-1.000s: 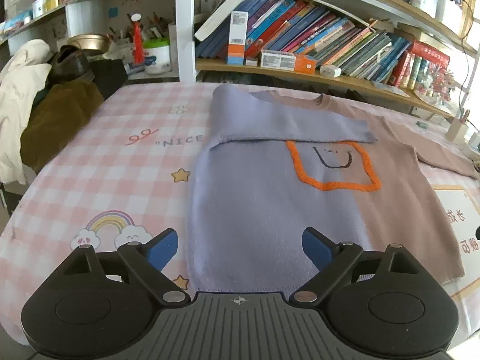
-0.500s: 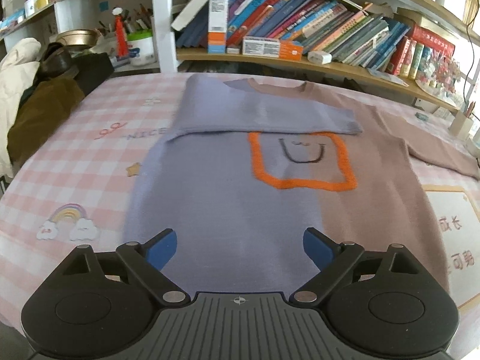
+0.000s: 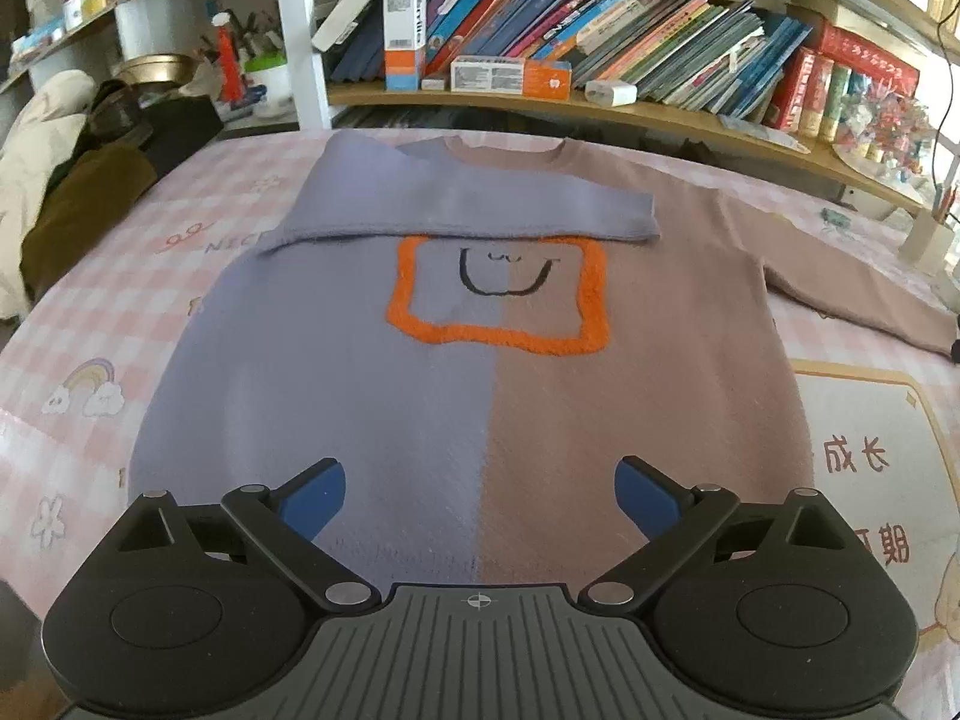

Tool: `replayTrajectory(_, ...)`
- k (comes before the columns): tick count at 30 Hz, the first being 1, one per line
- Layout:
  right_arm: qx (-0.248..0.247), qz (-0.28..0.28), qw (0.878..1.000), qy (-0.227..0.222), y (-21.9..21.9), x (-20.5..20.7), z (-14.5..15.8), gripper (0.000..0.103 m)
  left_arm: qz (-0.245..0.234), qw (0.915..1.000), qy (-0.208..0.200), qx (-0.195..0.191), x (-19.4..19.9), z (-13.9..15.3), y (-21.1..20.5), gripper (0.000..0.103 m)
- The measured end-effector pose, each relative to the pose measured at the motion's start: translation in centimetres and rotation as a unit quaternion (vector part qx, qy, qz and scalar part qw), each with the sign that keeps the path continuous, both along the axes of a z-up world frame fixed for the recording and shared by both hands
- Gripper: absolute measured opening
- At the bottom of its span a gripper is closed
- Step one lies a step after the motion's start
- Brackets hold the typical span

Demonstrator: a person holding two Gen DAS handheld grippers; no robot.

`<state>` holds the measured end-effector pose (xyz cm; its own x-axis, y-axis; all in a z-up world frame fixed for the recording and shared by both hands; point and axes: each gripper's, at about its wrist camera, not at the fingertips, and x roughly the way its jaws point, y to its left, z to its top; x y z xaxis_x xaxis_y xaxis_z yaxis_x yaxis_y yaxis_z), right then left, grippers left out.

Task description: Fold clothes

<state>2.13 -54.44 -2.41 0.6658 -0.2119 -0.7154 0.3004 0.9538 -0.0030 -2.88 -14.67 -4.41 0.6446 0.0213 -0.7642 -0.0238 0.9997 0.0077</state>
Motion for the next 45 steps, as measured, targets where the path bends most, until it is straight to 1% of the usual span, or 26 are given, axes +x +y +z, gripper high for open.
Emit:
replayTrajectory(3, 0.006, -0.001, 1.0, -0.001, -0.9, 1.5, -0.6, 0.078, 0.01, 0.9999, 0.001, 0.007, -0.1, 0.2, -0.6, 0.099)
replayTrajectory(5, 0.01, -0.003, 1.0, -0.001, -1.4, 2.3, -0.9, 0.07, 0.013, 0.9998, 0.003, 0.011, 0.0, 0.3, -0.9, 0.099)
replayTrajectory(7, 0.017, -0.007, 1.0, -0.001, -1.8, 3.0, -1.1, 0.066, 0.015, 0.9998, 0.004, 0.015, 0.0, 0.4, -1.3, 0.099)
replayTrajectory(9, 0.026, -0.012, 1.0, 0.0, -2.0, 3.6, -1.3, 0.065, 0.014, 0.9997, 0.005, 0.019, 0.0, 0.5, -1.7, 0.099)
replayTrajectory(14, 0.012, -0.016, 1.0, 0.017, -1.6, 5.1, -1.7, 0.065, 0.017, 0.9996, 0.009, 0.022, -0.1, 0.5, -2.2, 0.099)
replayTrajectory(18, -0.008, -0.047, 0.998, 0.042, -1.2, 6.4, -2.2, 0.066, 0.027, 0.9994, 0.009, 0.022, 0.0, 0.5, -2.0, 0.099)
replayTrajectory(21, 0.006, -0.076, 0.996, 0.048, -1.4, 6.9, -2.6, 0.066, 0.032, 0.9992, 0.005, 0.022, -0.1, 0.7, -1.9, 0.099)
replayTrajectory(23, 0.012, -0.086, 0.995, 0.05, -1.5, 7.2, -2.8, 0.066, 0.034, 0.9992, 0.002, 0.022, -0.2, 0.9, -1.8, 0.099)
replayTrajectory(27, 0.017, -0.087, 0.995, 0.049, -1.7, 7.5, -2.9, 0.063, 0.042, 0.9989, -0.001, 0.022, -0.3, 1.0, -1.5, 0.099)
replayTrajectory(28, 0.017, -0.085, 0.995, 0.048, -1.7, 7.6, -2.9, 0.059, 0.044, 0.9988, -0.001, 0.022, -0.4, 1.1, -1.4, 0.099)
replayTrajectory(29, 0.018, -0.083, 0.995, 0.046, -1.7, 7.6, -2.8, 0.052, 0.046, 0.9987, -0.001, 0.022, -0.4, 1.1, -1.4, 0.099)
replayTrajectory(30, 0.018, -0.08, 0.996, 0.044, -1.7, 7.6, -2.8, 0.048, 0.047, 0.9986, -0.002, 0.023, -0.5, 1.1, -1.3, 0.099)
replayTrajectory(32, 0.022, -0.073, 0.996, 0.041, -1.6, 7.7, -2.7, 0.031, 0.048, 0.9986, -0.003, 0.023, -0.6, 1.2, -1.3, 0.099)
replayTrajectory(33, 0.024, -0.07, 0.997, 0.038, -1.7, 7.7, -2.7, 0.026, 0.048, 0.9986, -0.003, 0.023, -0.6, 1.2, -1.3, 0.099)
replayTrajectory(35, 0.028, -0.063, 0.997, 0.034, -1.8, 7.7, -2.7, 0.01, 0.048, 0.9986, -0.004, 0.022, -0.7, 1.2, -1.3, 0.099)
replayTrajectory(36, 0.032, -0.06, 0.997, 0.031, -1.9, 7.7, -2.6, 0.007, 0.047, 0.9986, -0.005, 0.022, -0.7, 1.2, -1.3, 0.099)
replayTrajectory(39, 0.069, -0.06, 0.996, 0.012, -2.7, 7.3, -2.1, 0.004, 0.046, 0.9987, -0.008, 0.022, -0.9, 1.3, -1.4, 0.099)
replayTrajectory(41, 0.104, -0.052, 0.993, -0.034, -3.1, 6.5, -0.9, 0.004, 0.046, 0.9987, -0.009, 0.021, -0.9, 1.3, -1.4, 0.099)
replayTrajectory(45, 0.14, -0.01, 0.983, -0.115, -3.0, 5.0, 1.7, 0.003, 0.043, 0.9988, -0.012, 0.019, -1.1, 1.3, -1.4, 0.099)
